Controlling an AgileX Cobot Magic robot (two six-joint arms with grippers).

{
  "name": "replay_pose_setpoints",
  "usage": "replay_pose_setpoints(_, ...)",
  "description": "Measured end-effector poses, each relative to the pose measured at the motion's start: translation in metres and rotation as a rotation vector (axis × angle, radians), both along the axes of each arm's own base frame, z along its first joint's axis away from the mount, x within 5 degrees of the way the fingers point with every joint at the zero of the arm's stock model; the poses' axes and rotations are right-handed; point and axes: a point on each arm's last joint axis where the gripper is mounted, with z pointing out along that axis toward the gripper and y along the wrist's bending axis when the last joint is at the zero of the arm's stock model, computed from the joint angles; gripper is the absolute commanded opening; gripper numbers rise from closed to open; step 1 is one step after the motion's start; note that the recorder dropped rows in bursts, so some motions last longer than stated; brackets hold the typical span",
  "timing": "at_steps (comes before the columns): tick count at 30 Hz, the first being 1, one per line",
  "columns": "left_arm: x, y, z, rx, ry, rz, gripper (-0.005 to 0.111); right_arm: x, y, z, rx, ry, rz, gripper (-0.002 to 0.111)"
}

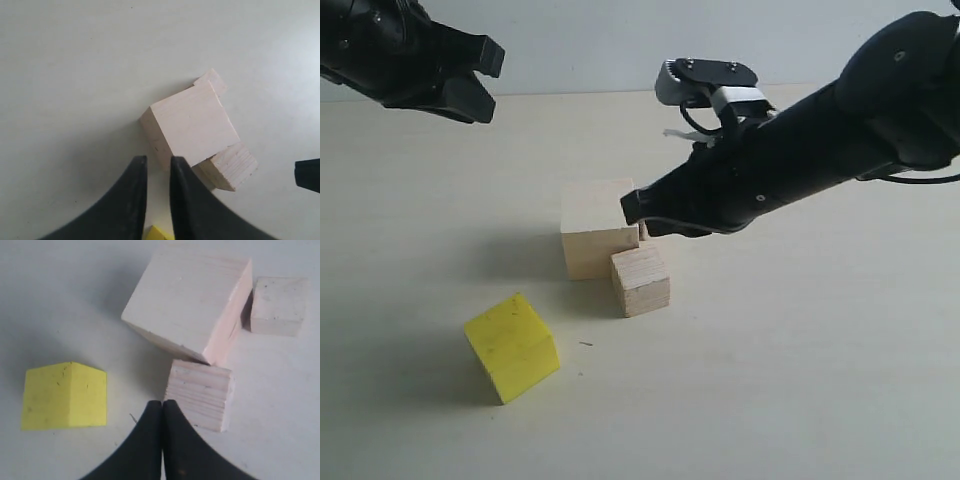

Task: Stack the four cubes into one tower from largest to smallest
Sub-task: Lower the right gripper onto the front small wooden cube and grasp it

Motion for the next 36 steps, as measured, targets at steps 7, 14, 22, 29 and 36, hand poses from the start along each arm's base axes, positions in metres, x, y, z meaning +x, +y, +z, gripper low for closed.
replay_pose_setpoints(7, 0.001, 0.000, -0.001, -0.002, -0.001, 0.002, 0.019, 0.007, 0.029, 0.008, -0.081, -0.034, 0.028, 0.000)
replay_pose_setpoints(14, 0.000, 0.000, -0.001, 0.001, 0.000, 0.001, 0.019, 0.007, 0.036, 0.010, -0.333, 0.018, -0.013, 0.000)
replay_pose_setpoints(22, 0.001, 0.000, -0.001, 0.005, -0.001, -0.001, 0.019, -0.005, 0.052, 0.007, -0.361, 0.003, 0.025, 0.031)
replay_pose_setpoints(29, 0.001, 0.000, -0.001, 0.006, -0.002, -0.001, 0.019, -0.001, 0.055, -0.009, -0.398, 0.019, 0.038, 0.079)
replay_pose_setpoints(36, 0.001, 0.000, -0.001, 0.008, -0.002, -0.001, 0.019, 0.004, 0.061, -0.034, -0.415, 0.055, 0.022, 0.076)
